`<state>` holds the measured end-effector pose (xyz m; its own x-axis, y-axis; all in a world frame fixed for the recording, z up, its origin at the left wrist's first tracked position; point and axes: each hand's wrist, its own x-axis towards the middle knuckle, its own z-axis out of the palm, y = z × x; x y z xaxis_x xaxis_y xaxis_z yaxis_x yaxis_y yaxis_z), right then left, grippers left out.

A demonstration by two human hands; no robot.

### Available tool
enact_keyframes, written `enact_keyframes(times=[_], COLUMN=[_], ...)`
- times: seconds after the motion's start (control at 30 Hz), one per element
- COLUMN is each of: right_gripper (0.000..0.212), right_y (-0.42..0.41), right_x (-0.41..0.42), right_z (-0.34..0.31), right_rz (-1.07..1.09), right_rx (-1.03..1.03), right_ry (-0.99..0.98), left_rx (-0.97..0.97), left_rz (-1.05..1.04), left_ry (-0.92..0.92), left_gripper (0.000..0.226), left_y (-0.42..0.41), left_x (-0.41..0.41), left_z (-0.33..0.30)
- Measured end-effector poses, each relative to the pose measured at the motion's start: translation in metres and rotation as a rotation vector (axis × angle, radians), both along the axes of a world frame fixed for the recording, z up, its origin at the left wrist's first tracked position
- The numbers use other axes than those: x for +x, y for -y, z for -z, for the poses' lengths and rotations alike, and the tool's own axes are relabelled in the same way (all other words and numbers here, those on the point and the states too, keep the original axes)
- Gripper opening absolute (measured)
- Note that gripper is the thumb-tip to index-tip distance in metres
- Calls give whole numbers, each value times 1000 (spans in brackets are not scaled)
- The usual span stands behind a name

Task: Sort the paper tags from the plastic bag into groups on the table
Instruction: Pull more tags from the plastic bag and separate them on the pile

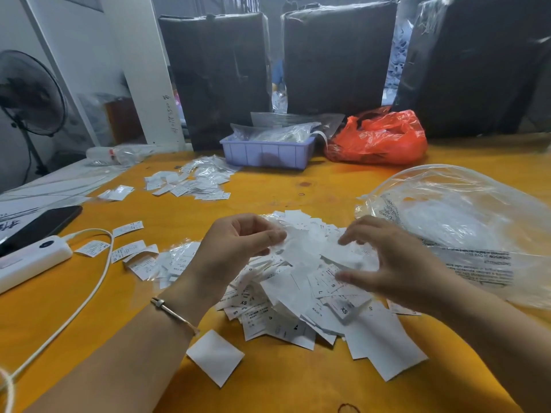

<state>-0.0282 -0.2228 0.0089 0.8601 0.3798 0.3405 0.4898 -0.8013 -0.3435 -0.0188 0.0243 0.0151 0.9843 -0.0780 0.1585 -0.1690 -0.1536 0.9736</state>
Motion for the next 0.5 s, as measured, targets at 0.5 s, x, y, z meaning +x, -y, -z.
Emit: enact_keyframes(times=[0.5], right_gripper=[26], right_y=[-9], right_x=[14], right_z=[19], right_rz=[96], right_rx=[-203], right_ry=[187], left_rx=[90], left_rz=[153], left_ry=[-8], left_gripper=[20], left_y=[6], left_x=[-6], left_z=[-1])
